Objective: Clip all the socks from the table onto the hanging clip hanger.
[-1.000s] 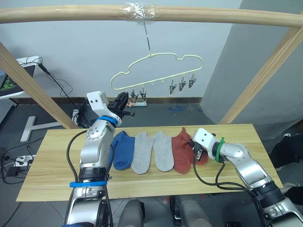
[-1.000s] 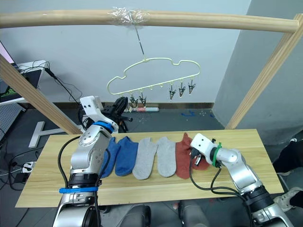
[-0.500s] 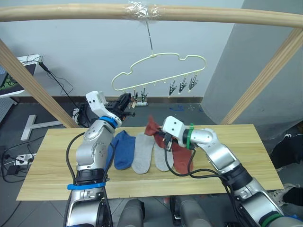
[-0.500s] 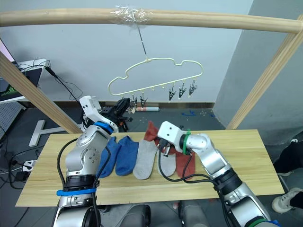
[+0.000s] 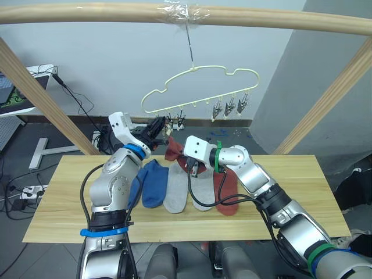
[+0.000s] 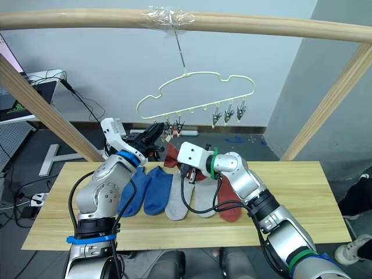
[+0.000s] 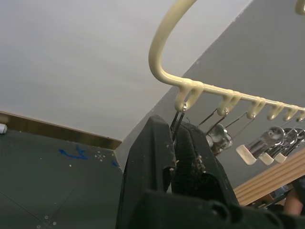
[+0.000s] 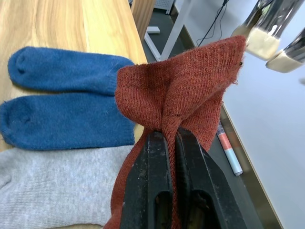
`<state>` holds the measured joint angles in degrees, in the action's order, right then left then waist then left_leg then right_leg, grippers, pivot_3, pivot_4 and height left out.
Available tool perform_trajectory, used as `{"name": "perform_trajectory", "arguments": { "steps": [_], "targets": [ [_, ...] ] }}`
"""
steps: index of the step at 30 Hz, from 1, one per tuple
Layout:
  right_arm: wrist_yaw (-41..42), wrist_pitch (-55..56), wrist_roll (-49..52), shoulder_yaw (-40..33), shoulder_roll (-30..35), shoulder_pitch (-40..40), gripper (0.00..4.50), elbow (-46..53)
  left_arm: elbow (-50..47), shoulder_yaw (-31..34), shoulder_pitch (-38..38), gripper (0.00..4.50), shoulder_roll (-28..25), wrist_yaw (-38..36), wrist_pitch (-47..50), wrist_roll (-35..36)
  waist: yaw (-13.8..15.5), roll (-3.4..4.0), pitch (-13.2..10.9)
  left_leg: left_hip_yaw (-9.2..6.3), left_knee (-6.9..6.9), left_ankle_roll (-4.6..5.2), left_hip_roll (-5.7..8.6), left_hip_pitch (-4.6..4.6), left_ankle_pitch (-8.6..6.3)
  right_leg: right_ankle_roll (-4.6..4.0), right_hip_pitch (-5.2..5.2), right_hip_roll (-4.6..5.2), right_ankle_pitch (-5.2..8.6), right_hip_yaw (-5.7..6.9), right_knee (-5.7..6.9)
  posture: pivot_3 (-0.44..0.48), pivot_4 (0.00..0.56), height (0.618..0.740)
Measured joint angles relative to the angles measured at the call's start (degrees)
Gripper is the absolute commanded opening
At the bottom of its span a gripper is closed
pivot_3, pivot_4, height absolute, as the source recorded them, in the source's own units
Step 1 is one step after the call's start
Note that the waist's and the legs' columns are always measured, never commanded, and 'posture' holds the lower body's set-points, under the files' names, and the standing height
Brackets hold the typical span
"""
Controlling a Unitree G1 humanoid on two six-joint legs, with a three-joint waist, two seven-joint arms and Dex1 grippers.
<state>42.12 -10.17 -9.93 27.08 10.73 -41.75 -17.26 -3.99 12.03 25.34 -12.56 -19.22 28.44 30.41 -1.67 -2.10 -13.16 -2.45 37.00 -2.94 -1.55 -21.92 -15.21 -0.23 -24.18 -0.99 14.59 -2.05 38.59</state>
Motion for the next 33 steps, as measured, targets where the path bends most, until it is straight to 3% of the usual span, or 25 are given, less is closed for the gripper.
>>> {"name": "perform_trajectory", "arguments": {
  "steps": [33],
  "targets": [
    [-4.1, 4.8, -2.3, -1.6, -2.1, -4.5, 0.03, -5.1, -1.2, -0.4, -0.2, 0.02, 0.0, -0.6, 3.6, 2.1, 0.0, 0.02, 0.0, -0.14, 0.00, 0.00, 0.00, -0.02, 0.00, -0.02, 0.00, 0.02, -0.01, 0.10, 0.01, 0.034, 0.228, 0.740]
  ]
}}
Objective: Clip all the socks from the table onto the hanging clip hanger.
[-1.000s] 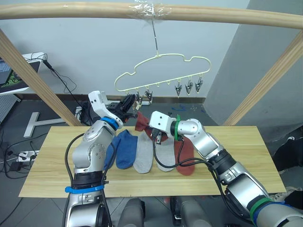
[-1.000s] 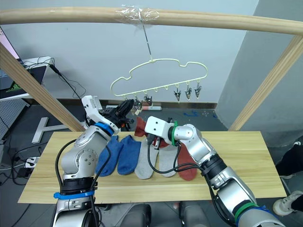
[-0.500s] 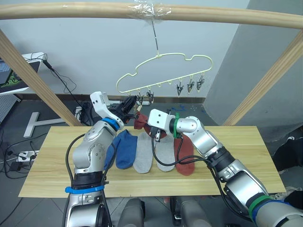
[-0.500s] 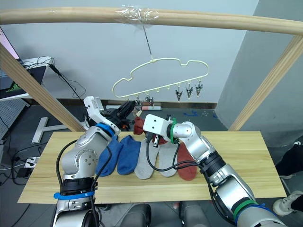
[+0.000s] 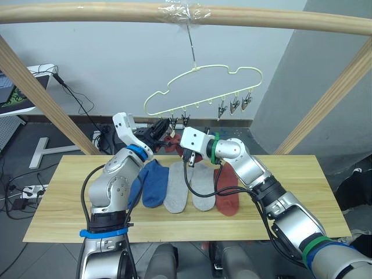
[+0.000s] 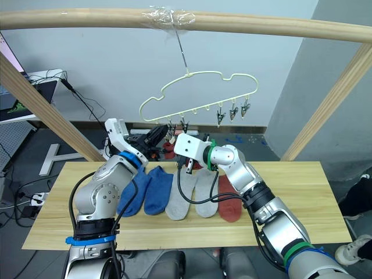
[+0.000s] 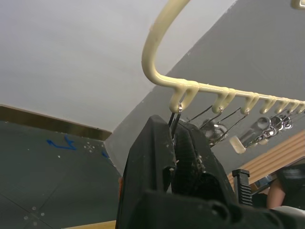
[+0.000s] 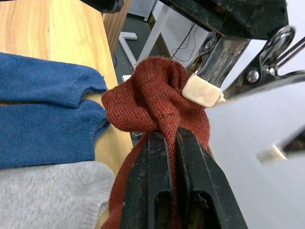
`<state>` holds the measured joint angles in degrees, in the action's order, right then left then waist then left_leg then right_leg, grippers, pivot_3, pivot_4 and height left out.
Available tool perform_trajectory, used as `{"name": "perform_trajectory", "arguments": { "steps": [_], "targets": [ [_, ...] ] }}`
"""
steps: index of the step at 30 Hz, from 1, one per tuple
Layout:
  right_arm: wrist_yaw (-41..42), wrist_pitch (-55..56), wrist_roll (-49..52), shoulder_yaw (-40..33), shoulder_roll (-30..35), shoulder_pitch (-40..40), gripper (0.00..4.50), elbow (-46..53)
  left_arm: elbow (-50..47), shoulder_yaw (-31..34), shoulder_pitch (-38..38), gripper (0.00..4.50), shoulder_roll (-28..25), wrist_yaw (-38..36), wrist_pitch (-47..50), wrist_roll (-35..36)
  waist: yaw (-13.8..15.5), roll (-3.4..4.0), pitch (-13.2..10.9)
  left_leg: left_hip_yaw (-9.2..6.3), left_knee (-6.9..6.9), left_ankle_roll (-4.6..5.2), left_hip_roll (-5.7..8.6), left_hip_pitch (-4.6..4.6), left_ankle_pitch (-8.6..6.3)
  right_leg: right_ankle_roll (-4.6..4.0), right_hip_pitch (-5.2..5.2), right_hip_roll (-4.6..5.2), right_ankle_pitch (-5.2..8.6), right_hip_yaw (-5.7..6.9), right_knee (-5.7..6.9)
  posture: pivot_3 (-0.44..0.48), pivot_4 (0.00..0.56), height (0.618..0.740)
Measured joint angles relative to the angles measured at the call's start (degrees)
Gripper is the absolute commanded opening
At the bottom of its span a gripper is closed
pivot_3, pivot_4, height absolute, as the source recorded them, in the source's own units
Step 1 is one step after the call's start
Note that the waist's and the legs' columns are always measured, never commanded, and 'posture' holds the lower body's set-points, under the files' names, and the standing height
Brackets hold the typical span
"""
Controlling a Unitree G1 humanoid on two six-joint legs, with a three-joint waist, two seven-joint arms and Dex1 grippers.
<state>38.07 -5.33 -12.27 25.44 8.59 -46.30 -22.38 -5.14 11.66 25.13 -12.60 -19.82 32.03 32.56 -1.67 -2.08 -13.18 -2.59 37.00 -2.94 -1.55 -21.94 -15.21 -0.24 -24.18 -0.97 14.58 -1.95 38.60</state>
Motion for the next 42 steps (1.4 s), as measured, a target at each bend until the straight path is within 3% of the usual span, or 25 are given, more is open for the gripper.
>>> {"name": "perform_trajectory", "arguments": {
  "steps": [4, 18, 30, 34, 42],
  "targets": [
    [-0.6, 0.0, 0.0, -0.3, -0.1, 0.0, 0.03, 0.0, 0.0, 0.0, 0.0, 0.02, 0.0, 0.0, 0.0, 0.0, 0.0, 0.00, 0.0, -0.01, 0.00, 0.00, 0.00, 0.00, 0.00, 0.00, 0.00, 0.00, 0.00, 0.01, 0.01, 0.034, 0.228, 0.740],
    [-0.9, 0.6, 0.0, -1.1, -0.4, 0.0, 0.00, 0.0, 0.0, 0.0, -0.7, 4.45, -0.6, -1.1, 0.0, 0.2, 0.0, 0.00, 0.0, -0.01, 0.00, 0.00, 0.00, 0.00, 0.00, 0.00, 0.00, 0.00, 0.00, 0.00, 0.01, 0.030, 0.222, 0.740],
    [0.5, 0.4, 2.5, -1.6, -2.4, 0.9, 0.00, 1.3, -4.1, 1.1, -4.7, 4.48, -5.4, -2.4, 1.8, 1.8, -0.1, 0.02, 0.0, -0.04, -0.01, 0.00, -0.02, 0.00, 0.00, -0.01, -0.01, 0.00, 0.00, 0.02, 0.01, 0.044, 0.218, 0.740],
    [2.0, -2.8, 5.8, -2.5, -4.2, 2.2, 0.97, 3.5, -7.0, 2.4, -6.7, 4.50, -7.3, -2.8, 3.5, 3.4, 0.0, 0.03, 0.0, -0.12, -0.03, 0.00, -0.03, -0.01, 0.00, -0.01, -0.01, 0.00, 0.00, 0.09, 0.01, 0.051, 0.215, 0.740],
    [3.1, -7.5, 8.5, -3.5, -4.2, 3.2, 3.76, 6.3, -10.3, 3.4, -9.4, 4.50, -8.9, -2.8, 5.0, 4.6, 0.1, 0.03, 0.0, -0.15, -0.01, -0.01, -0.01, -0.03, 0.00, -0.01, 0.00, 0.02, 0.00, 0.12, 0.02, 0.064, 0.206, 0.740]
  ]
}}
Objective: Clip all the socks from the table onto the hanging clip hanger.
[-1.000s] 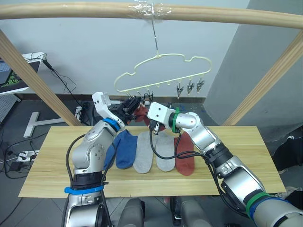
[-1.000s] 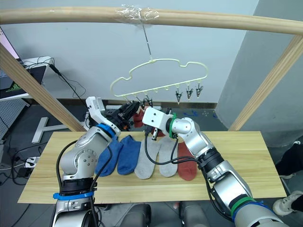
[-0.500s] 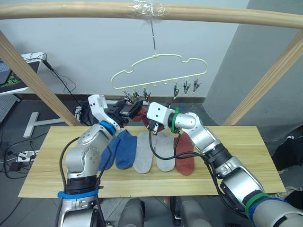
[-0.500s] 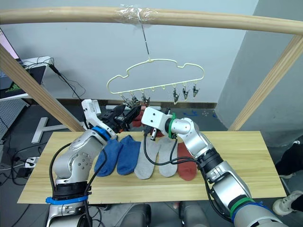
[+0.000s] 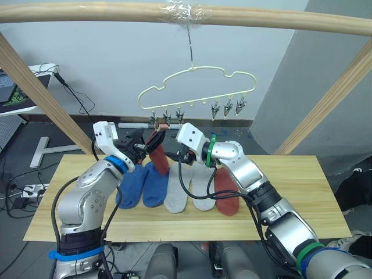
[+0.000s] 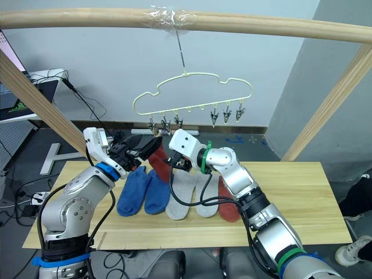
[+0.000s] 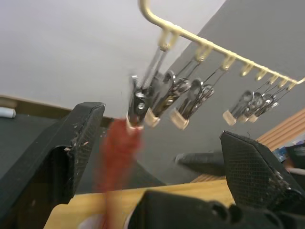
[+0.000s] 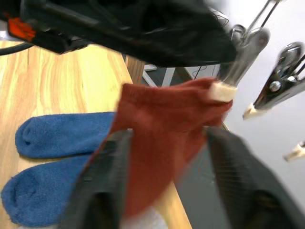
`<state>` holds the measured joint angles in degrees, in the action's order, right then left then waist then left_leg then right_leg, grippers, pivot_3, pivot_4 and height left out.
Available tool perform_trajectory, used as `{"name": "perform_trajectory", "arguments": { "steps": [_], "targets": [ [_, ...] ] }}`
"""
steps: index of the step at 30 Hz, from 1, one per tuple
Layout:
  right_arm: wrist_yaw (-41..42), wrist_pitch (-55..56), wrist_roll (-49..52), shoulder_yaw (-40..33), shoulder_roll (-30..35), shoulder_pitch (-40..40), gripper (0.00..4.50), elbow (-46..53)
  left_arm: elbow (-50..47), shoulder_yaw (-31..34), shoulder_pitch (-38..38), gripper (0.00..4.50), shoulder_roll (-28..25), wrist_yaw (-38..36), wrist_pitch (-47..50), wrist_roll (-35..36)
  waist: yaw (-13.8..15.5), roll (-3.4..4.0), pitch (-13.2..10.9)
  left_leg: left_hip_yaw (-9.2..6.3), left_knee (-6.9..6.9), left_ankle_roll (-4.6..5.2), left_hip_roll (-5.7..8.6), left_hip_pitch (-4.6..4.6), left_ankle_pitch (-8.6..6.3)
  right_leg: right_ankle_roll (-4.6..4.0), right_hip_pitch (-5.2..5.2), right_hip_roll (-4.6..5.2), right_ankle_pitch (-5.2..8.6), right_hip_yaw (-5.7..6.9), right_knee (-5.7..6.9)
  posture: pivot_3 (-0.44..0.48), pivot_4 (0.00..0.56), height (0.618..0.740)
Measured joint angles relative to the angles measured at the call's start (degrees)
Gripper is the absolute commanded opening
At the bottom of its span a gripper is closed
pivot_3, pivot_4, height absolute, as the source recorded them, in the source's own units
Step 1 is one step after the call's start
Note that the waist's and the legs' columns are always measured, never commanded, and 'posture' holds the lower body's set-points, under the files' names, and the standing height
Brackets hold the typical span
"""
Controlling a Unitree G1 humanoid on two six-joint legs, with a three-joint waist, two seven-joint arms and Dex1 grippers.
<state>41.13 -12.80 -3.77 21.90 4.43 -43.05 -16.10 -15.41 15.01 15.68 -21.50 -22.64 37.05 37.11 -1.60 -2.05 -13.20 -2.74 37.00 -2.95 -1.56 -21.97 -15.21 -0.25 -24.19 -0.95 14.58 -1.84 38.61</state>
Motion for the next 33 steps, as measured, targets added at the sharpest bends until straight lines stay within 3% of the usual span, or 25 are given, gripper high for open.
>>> {"name": "perform_trajectory", "arguments": {
  "steps": [2, 3, 12, 15, 21, 33],
  "targets": [
    [0.2, -0.9, 0.5, -0.5, 0.8, 1.1, 4.40, 1.6, -0.6, 0.0, -0.7, 4.50, -0.6, 0.0, 0.0, 0.0, 0.1, 0.00, 0.0, -0.01, -0.02, 0.00, 0.00, 0.00, 0.00, 0.00, 0.00, 0.00, 0.00, 0.01, -0.01, 0.066, 0.204, 0.740],
    [0.6, -1.8, 1.0, -0.7, 1.6, 2.6, 4.45, 3.7, -1.5, 0.2, -1.8, 4.50, -1.0, 0.0, 0.0, 0.0, 0.1, 0.00, 0.0, 0.00, -0.02, 0.00, -0.01, 0.00, -0.01, 0.00, 0.00, 0.00, 0.01, -0.01, -0.02, 0.068, 0.203, 0.740],
    [0.4, -6.9, 5.3, -6.9, 7.0, 10.2, 4.45, 12.1, -4.6, -3.5, -3.6, 4.50, 0.0, 1.1, -3.5, -4.3, 0.5, -0.01, 0.0, 0.01, 0.01, -0.01, 0.03, 0.00, 0.01, 0.11, 0.01, 0.00, 0.07, -0.01, 0.00, 0.064, 0.194, 0.740],
    [0.2, -9.4, 8.9, -10.2, 7.9, 13.0, 4.50, 16.9, -4.5, -5.6, -2.9, 3.88, 2.7, 3.4, -7.5, -8.4, 0.6, -0.01, 0.0, -0.01, 0.00, -0.01, 0.03, -0.02, 0.01, 0.11, 0.00, -0.01, 0.07, 0.00, -0.01, 0.052, 0.190, 0.740],
    [0.2, -13.2, 14.2, -14.8, 11.0, 16.6, 4.50, 24.0, -3.6, -10.0, -1.7, 2.13, 4.0, 4.7, -12.9, -15.0, 0.6, -0.02, 0.0, 0.08, 0.01, -0.01, 0.05, -0.02, 0.00, 0.11, 0.00, 0.00, 0.07, -0.08, -0.01, 0.034, 0.187, 0.740],
    [-2.1, -19.1, 22.1, -17.7, 11.3, 16.2, 4.50, 31.6, 10.1, -12.8, 5.6, 2.13, 9.6, 7.2, -22.4, -23.2, 0.1, -0.03, 0.0, 0.28, 0.05, 0.00, 0.08, -0.04, 0.01, 0.20, 0.01, -0.01, 0.12, -0.07, 0.02, -0.017, 0.183, 0.740]
  ]
}}
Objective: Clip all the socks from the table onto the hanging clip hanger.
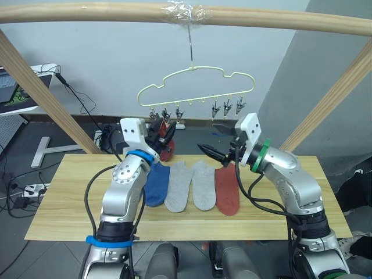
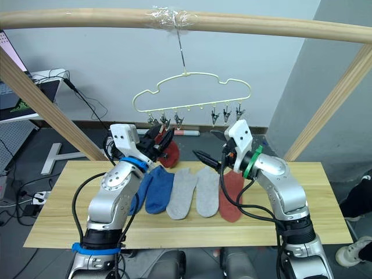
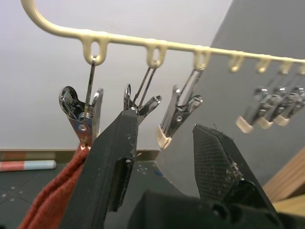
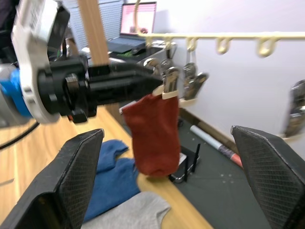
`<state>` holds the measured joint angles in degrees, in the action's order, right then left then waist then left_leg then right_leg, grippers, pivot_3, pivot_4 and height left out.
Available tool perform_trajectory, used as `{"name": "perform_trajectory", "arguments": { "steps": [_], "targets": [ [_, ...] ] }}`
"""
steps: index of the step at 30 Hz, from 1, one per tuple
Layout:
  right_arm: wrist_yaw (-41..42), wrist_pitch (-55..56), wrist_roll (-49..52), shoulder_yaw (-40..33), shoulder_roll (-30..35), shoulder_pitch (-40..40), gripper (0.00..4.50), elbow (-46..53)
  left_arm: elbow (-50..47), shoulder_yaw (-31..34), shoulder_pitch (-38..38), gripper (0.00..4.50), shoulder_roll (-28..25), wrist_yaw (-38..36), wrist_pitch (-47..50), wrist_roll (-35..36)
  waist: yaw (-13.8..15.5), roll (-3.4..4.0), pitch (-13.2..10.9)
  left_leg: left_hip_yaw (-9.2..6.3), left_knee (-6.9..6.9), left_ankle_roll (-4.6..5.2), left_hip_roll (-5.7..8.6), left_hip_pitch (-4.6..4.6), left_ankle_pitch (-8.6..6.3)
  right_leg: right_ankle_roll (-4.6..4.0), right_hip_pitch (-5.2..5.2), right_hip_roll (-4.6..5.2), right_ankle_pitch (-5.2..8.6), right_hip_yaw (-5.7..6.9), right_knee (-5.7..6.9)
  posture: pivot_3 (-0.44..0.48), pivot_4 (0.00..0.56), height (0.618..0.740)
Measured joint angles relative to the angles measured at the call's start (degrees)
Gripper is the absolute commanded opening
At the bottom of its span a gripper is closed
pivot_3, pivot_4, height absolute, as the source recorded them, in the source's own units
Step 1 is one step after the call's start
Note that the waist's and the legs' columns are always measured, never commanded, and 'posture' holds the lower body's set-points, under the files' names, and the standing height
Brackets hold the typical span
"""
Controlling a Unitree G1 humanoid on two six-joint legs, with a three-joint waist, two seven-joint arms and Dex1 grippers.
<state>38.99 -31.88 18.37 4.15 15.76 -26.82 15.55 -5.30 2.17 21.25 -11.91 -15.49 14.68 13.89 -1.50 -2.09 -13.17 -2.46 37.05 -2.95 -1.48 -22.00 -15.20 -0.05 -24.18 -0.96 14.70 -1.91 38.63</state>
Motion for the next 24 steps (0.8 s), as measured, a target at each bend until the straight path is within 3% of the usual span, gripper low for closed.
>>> {"name": "perform_trajectory", "arguments": {
  "steps": [7, 24],
  "targets": [
    [-1.1, -2.3, 2.9, -0.8, 1.0, -1.1, 4.50, 3.0, 5.5, -0.1, 2.5, 2.13, 1.8, 1.4, -4.5, -2.5, -0.2, -0.01, 0.0, 0.11, -0.01, 0.00, 0.00, 0.00, 0.00, -0.16, 0.00, 0.00, -0.09, 0.00, 0.01, -0.040, 0.184, 0.740],
    [-3.2, -5.1, 7.5, -1.2, 2.3, -2.0, 4.50, 5.5, 7.3, 1.4, 2.1, 2.13, 3.4, 4.7, -7.4, -3.8, -0.3, -0.02, 0.0, 0.15, 0.06, 0.00, 0.00, 0.02, 0.00, -0.16, 0.00, -0.01, -0.10, -0.01, 0.12, -0.048, 0.186, 0.740]
  ]
}}
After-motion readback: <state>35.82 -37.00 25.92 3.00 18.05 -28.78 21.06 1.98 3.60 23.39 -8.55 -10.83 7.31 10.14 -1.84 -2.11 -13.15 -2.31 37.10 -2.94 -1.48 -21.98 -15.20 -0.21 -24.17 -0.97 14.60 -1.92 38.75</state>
